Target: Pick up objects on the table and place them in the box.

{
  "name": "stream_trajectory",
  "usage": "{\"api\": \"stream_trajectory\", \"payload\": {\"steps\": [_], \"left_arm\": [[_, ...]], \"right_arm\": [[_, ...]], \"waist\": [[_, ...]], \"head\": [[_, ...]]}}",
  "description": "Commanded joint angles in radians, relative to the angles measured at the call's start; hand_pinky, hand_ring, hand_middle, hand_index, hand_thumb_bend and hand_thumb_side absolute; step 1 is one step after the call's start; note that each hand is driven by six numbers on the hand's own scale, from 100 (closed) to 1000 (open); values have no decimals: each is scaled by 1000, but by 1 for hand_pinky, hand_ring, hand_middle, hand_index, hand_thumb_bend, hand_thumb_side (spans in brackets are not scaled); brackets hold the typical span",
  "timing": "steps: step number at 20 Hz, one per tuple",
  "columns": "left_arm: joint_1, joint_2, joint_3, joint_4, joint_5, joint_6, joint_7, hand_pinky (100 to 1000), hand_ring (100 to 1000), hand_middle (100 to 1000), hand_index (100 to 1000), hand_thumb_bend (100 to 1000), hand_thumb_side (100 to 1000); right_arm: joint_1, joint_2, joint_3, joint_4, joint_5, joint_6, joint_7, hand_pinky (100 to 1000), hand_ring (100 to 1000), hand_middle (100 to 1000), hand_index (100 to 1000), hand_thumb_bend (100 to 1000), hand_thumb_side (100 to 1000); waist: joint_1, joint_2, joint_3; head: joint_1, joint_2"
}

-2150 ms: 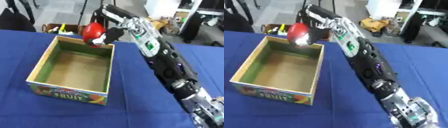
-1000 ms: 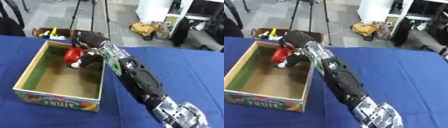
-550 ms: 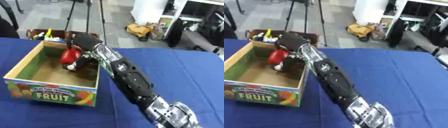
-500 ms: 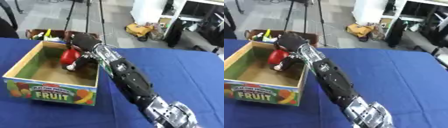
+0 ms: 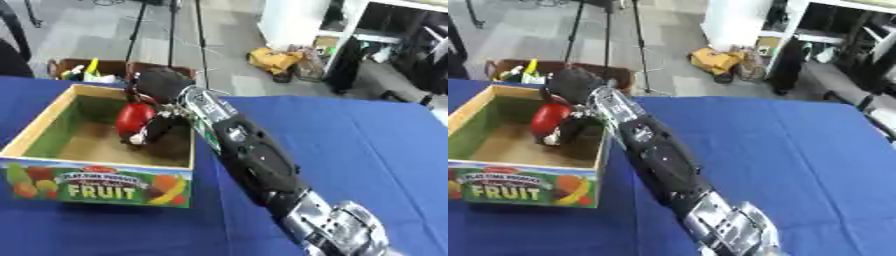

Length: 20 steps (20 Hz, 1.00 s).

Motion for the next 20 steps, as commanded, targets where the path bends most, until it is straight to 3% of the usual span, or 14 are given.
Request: {"api": "stream_trajectory", "payload": {"steps": [1,5,9,10,12,15,16,17,19,20], "left_arm": [[-6,9,0,-16,6,3,-2,305,266,432,475,100,815],[-8,9,1,-17,7,6,-3,306,266,430,474,100,816],[-8,9,2,-18,6,7,-2,306,266,427,474,100,816],[-8,8,2,-18,6,8,-2,305,265,427,474,100,815],[-8,8,2,-18,6,8,-3,306,265,427,474,100,815],[-7,8,2,-17,6,10,-5,306,265,427,473,100,815],[-6,8,2,-18,6,10,-5,306,265,427,474,100,815],[-6,8,2,-18,7,11,-5,306,265,427,474,100,815],[-6,9,2,-18,8,11,-5,306,265,427,473,100,815],[-6,9,1,-18,9,12,-6,306,265,427,473,100,815]], "right_arm": [[-2,21,18,-7,-51,-35,95,617,770,776,295,100,601],[-1,22,26,-22,-101,-55,202,656,821,834,274,100,589],[1,22,31,-31,-116,-77,287,699,873,889,378,100,520],[1,21,31,-33,-117,-82,307,714,893,911,445,132,481],[0,20,30,-42,-115,-87,345,728,911,927,501,307,450],[-6,11,30,-84,-89,-59,367,749,936,948,540,440,450],[-6,8,34,-100,-72,-44,366,758,947,961,550,429,450],[-8,4,39,-117,-45,-27,360,770,959,970,560,514,491],[-8,0,53,-149,17,-2,334,788,975,980,570,539,535],[-7,0,59,-163,48,5,319,801,986,990,577,499,575]], "waist": [[5,-16,4],[3,-18,4],[3,-18,4],[3,-18,4],[3,-19,2],[4,-21,-3],[5,-22,-4],[6,-23,-5],[7,-25,-7],[8,-26,-8]], "head": [[-11,0],[-22,3],[-31,3],[-32,3],[-32,4],[-30,5],[-31,5],[-32,6],[-35,7],[-36,8]]}}
